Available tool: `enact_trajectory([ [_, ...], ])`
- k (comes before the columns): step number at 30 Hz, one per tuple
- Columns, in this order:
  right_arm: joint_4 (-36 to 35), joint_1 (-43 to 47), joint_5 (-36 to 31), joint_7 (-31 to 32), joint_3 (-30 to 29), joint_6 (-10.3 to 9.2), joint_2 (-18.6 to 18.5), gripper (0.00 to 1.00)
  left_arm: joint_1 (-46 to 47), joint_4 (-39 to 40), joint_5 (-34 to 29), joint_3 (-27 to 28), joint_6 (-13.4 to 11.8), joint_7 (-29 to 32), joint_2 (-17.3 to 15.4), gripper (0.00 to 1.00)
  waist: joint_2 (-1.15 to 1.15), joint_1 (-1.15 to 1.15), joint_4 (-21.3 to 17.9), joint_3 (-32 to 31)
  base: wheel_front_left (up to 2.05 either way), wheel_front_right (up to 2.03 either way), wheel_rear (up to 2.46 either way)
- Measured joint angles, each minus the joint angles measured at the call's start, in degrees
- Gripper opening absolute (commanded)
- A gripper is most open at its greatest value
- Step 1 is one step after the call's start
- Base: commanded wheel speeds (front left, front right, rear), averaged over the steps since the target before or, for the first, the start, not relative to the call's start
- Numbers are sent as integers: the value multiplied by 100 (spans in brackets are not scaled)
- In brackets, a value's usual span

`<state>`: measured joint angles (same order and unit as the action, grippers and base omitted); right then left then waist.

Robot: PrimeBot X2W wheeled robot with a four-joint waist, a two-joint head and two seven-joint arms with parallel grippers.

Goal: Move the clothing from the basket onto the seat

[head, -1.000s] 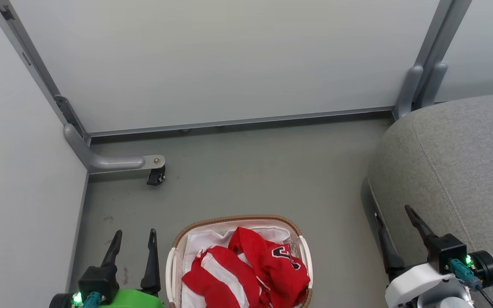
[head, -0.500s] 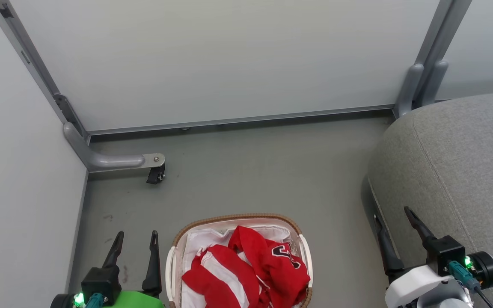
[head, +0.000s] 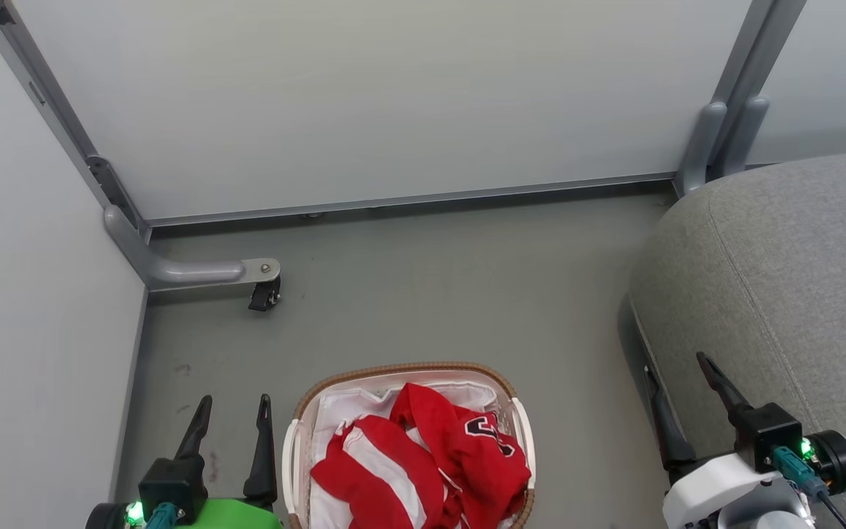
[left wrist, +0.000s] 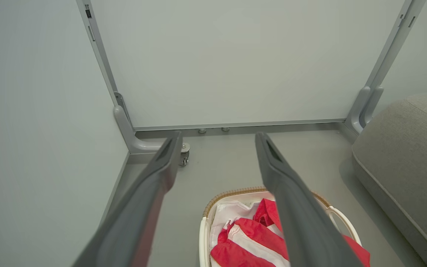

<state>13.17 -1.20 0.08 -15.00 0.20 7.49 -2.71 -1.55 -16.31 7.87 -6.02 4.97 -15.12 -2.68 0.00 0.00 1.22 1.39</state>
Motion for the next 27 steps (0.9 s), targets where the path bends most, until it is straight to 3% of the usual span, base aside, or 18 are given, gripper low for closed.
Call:
enact_trajectory([
  [13, -185, -361, 32, -1, -89, 1, -2, 100, 473, 92, -143, -270, 78, 0, -4, 100, 0, 0, -153, 501, 0, 0, 0],
  [22, -487, -1045, 108, -1, -121, 2, -7, 100, 1471, -218, -593, -1083, 209, -1, -20, 100, 0, 0, -401, 1355, 0, 0, 0],
  [27, -630, -1483, 242, -2, -37, 2, -9, 100, 2220, -855, -786, -1728, 235, 0, -164, 100, 0, 0, -588, 1993, 0, 0, 0],
])
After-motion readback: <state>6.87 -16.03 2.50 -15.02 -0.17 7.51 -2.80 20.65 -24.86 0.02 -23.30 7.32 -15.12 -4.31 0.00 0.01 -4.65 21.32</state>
